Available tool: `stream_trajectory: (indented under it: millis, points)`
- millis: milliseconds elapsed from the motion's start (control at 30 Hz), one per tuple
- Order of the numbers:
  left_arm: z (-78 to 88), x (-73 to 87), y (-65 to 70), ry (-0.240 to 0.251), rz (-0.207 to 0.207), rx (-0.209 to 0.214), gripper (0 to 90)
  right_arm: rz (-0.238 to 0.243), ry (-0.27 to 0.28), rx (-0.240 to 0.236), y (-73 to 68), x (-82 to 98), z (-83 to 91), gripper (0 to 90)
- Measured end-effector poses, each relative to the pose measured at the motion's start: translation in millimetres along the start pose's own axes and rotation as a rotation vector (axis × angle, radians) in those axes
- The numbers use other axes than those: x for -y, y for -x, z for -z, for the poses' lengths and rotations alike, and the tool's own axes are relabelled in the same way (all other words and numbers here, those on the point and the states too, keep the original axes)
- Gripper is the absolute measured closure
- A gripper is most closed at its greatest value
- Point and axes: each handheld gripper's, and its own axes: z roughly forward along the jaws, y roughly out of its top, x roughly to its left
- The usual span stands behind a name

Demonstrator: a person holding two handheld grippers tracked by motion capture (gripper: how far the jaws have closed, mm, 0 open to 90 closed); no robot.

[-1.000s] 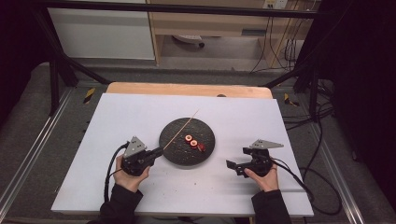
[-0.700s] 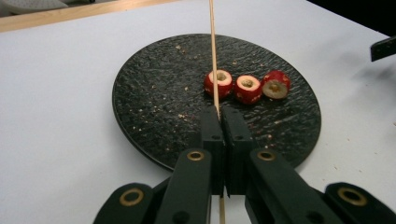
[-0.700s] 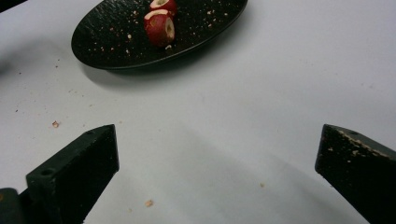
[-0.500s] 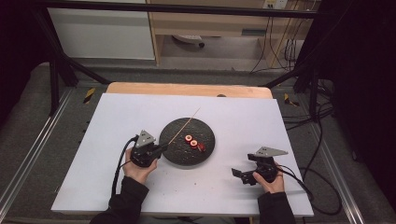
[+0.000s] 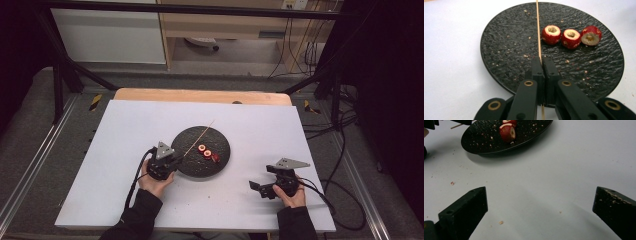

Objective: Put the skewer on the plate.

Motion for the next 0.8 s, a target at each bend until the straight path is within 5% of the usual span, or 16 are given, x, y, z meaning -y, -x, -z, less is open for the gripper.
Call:
stream_trajectory:
  millis: [800]
  points:
    - [-7.9,4.1,6.1,-0.067,-0.011,-0.017,85.8,-0.004,-0.001,0.005,-0.2,0.9,0.0,0.8]
